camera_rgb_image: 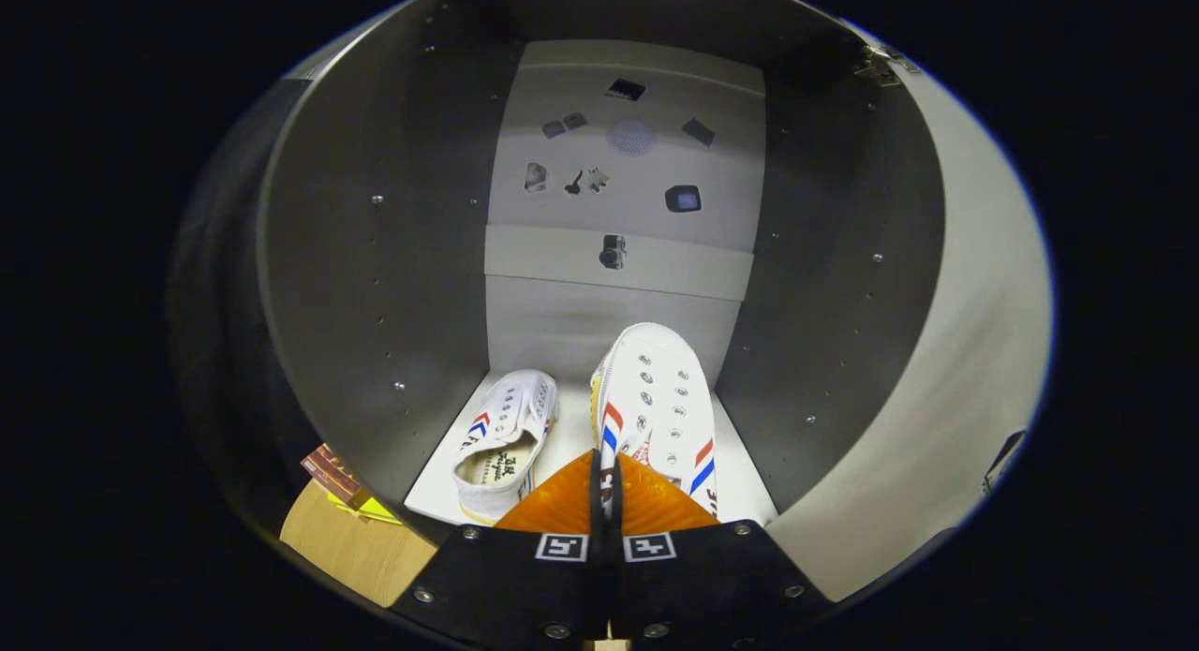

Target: Open the shoe cabinet door, grab the shoes and put them into the shoe cabinet, then close the shoe cabinet door.

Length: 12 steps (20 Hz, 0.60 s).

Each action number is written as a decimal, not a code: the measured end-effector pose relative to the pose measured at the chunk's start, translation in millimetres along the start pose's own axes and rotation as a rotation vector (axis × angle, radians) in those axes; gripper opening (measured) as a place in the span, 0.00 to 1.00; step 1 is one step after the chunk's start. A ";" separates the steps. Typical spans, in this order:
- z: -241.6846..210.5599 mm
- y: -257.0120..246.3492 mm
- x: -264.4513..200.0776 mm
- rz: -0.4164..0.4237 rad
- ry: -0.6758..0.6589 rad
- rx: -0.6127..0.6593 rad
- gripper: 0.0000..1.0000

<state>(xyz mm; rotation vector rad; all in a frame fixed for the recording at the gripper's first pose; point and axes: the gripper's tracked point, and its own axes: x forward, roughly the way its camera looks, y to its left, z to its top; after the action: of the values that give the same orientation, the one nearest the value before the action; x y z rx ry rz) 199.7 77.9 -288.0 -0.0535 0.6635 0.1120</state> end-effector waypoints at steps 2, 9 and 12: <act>-5.3 -1.5 22.7 -0.006 0.016 0.015 0.00; -24.3 -3.4 75.2 -0.025 0.074 0.014 0.00; -14.9 -16.3 87.5 -0.089 0.034 -0.015 0.08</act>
<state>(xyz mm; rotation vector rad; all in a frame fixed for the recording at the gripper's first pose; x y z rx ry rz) 261.0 68.0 -353.5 -0.0994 0.6935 0.0303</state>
